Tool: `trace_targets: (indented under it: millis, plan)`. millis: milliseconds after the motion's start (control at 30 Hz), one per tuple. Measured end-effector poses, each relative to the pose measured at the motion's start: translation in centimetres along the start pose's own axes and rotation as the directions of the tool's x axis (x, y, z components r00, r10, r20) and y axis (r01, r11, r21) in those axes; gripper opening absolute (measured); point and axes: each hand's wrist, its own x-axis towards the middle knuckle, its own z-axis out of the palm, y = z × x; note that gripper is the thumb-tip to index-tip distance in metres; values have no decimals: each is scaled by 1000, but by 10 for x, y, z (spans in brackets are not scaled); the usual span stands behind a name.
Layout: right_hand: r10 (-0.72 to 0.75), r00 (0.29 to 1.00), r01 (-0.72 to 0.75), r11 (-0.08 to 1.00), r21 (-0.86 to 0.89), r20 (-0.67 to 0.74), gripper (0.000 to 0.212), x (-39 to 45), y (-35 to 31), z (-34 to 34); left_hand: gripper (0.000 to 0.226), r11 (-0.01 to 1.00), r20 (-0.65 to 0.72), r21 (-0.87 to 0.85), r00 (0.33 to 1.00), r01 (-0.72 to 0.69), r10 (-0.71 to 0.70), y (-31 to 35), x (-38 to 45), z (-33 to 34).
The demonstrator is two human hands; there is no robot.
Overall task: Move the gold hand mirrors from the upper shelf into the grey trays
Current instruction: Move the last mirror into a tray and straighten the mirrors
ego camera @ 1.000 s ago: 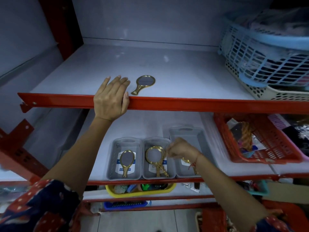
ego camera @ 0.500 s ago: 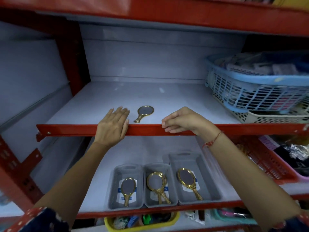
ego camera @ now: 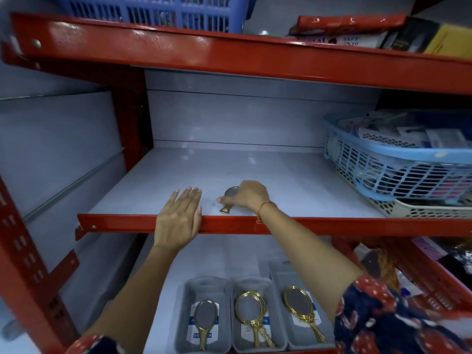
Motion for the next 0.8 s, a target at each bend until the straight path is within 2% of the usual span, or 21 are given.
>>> trace_targets:
  millis: [67,267,367,533,633,700,800]
  plan:
    - [-22,998,28,996,-90,62,54,2,-1,2,52,1000,-14,-2,1000,-2,2,0,0,0]
    - [151,982,-150,989,-16,110,26,25,25,-10,51,1000,-14,4,1000,2,-2,0,-1,2]
    - [200,954,-217,975,53,225,18,30,35,-16,51,1000,-28,0,1000,3,-3,0,-1,3]
    - [237,862,-344,923,173,447,18,32,40,-23,50,1000,-21,2,1000,1,-1,-1,-3,4]
    - [183,852,-387,852,353,491,4,25,44,-29,51,1000,-7,5,1000,3,-3,0,-3,3]
    - [109,864,-376,789,487,492,18,13,49,-34,51,1000,-8,4,1000,5,-5,0,-3,3]
    - [-23,882,-334,673,660,470,20,-5,60,-39,50,1000,-10,0,1000,10,-10,0,-3,4]
